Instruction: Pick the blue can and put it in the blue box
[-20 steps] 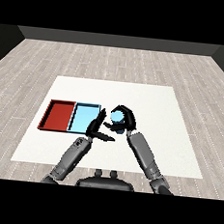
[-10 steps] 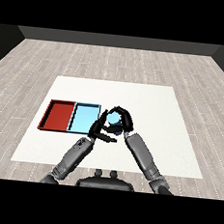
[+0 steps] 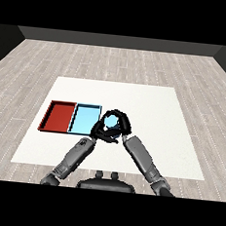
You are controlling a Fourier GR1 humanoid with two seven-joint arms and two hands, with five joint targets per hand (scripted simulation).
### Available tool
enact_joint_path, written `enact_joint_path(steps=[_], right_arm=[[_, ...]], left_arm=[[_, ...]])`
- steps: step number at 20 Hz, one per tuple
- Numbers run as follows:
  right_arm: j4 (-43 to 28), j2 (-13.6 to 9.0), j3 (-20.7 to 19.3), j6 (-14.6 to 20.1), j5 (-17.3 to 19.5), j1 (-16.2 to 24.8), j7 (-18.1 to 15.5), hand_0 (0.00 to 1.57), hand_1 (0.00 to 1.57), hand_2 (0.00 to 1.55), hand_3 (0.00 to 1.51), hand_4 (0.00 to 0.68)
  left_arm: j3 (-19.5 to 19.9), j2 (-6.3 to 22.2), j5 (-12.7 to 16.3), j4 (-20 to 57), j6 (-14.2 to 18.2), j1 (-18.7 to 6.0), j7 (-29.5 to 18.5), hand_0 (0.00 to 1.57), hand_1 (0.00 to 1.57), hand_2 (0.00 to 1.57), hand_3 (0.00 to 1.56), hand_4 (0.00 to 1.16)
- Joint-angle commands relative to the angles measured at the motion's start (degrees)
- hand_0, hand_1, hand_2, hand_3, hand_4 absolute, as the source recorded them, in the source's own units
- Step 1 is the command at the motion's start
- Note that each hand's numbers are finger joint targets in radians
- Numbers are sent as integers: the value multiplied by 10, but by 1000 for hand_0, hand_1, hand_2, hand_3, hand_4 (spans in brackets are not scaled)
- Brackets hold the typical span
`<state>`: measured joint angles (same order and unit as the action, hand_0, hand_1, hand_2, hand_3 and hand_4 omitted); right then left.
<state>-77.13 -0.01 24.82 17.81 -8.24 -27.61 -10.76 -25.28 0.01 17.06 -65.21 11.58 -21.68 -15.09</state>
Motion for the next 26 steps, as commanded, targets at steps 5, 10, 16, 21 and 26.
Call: enact_joint_path(steps=[5, 10, 16, 21, 26], right_arm=[[43, 0, 30, 3, -20, -17, -27, 1460, 1460, 1446, 1396, 556], [59, 0, 45, 24, -49, -36, -37, 1485, 1485, 1468, 1407, 536], [-6, -1, 24, -4, -34, -12, 9, 1483, 1483, 1458, 1406, 572], [46, -1, 63, 20, -76, -31, -44, 1475, 1475, 1457, 1399, 559], [17, -1, 41, 10, -48, -12, -19, 1483, 1483, 1461, 1408, 587]], left_arm=[[-13, 0, 46, 85, -3, -48, -77, 0, 0, 0, 0, 0], [-23, 0, 3, 9, 49, -44, 25, 0, 0, 0, 0, 108], [-26, 1, -15, 76, 96, -90, 42, 0, 0, 0, 0, 0], [-52, 1, -18, 103, 128, -129, 34, 0, 0, 0, 0, 206], [-97, 1, 5, 39, 198, -114, 57, 776, 776, 789, 205, 641]])
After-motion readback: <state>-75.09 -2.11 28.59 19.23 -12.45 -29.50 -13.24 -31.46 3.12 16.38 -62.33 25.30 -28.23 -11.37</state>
